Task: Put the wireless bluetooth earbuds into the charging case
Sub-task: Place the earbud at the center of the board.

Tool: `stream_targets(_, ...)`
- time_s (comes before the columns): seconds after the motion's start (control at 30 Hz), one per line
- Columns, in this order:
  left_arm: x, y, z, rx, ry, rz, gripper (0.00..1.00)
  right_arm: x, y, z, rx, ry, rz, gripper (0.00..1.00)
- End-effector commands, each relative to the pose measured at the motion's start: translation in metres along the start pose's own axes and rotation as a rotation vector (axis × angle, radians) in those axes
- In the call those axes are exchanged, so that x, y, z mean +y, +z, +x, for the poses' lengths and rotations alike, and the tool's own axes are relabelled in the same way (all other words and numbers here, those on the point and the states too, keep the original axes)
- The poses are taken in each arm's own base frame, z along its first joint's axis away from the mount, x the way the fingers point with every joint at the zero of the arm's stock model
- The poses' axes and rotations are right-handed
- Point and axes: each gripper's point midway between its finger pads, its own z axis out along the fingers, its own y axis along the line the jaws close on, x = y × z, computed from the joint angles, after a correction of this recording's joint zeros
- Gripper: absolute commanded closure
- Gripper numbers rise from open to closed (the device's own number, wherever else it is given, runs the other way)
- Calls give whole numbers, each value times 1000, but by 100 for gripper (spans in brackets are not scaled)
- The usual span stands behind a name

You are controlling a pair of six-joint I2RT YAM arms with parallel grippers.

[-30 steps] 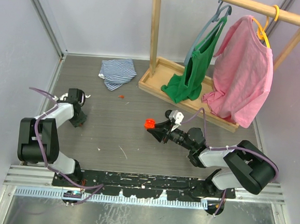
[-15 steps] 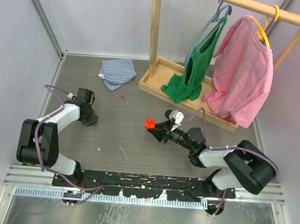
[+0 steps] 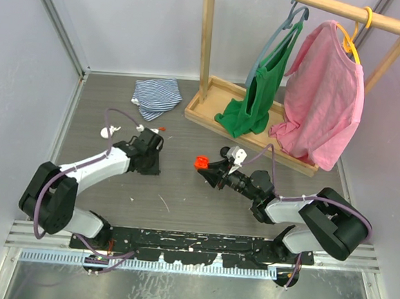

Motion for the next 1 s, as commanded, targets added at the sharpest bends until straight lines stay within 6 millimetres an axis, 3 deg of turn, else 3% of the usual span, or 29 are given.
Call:
stream_targets(0.0,-24,-5,-5,-56,115,8,88,0,4,-27,-91,-49,7,99)
stream_targets(0.23,-39,0,17,-41,272,-55,87,2,6,-24,-83,-39,-8,99)
stream_targets(0.53,-35,11,37,25,326,-122,80,4,8,-22,-72,-38,-22,99)
stream_targets(0.8,-24,7,42,30,282,-171,61,7,9,-22,-67,-36,-40,99)
stream_targets(0.97,-15,3,43,18,264,-199,57,7,8,-22,-68,-36,-42,99)
